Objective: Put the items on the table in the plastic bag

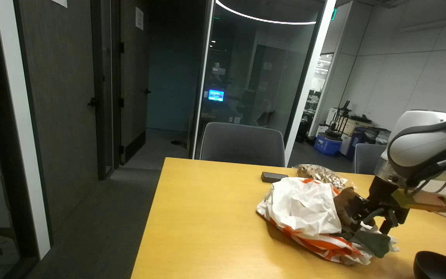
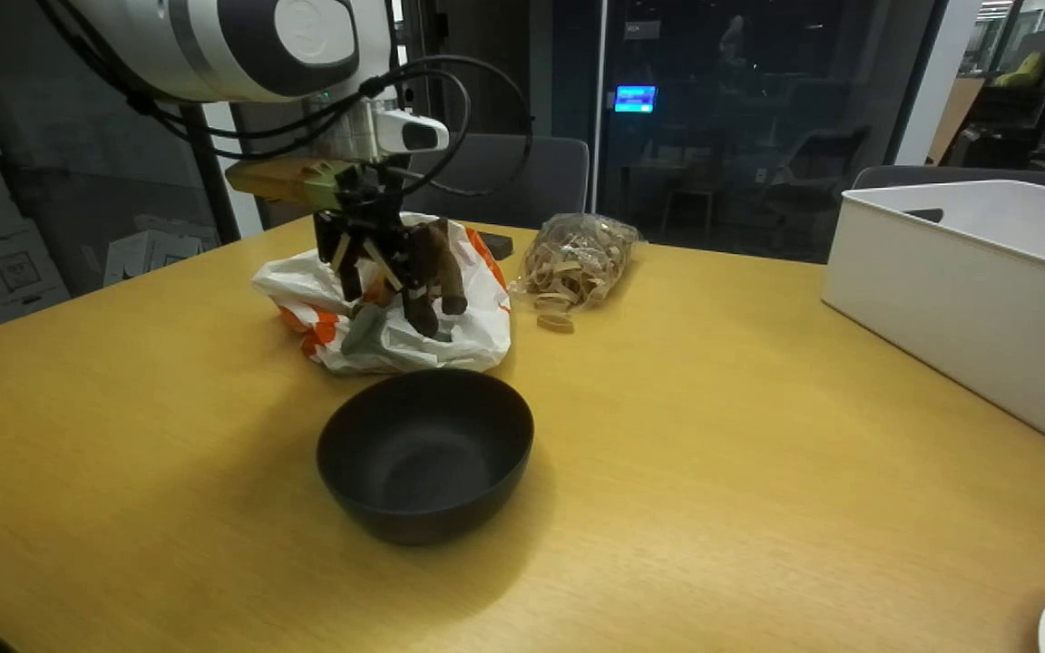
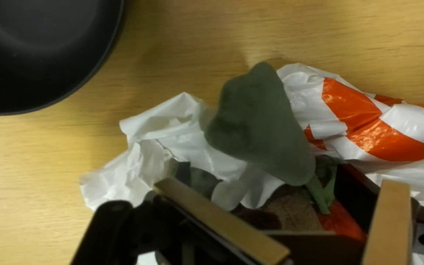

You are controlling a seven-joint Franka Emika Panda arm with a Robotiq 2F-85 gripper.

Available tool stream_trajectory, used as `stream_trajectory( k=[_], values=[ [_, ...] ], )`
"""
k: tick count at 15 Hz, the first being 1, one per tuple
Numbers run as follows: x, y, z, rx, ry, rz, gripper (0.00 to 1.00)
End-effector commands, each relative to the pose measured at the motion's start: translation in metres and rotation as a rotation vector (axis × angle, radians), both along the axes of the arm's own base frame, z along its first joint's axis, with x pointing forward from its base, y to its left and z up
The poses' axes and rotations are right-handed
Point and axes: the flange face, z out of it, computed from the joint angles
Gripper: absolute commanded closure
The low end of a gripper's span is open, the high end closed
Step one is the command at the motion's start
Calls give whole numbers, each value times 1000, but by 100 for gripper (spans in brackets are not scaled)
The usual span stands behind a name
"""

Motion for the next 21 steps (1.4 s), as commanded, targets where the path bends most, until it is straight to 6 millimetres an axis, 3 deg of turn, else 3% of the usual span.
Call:
stream_trajectory(
  k=[1, 11, 16, 21],
  values=[
    [0, -12, 11, -2, 4, -52, 0],
    [9, -50, -4, 15, 17, -245, 0],
    [12, -45, -5, 54, 23, -313, 0],
    [7, -39, -16, -53, 103, -461, 0]
  ],
)
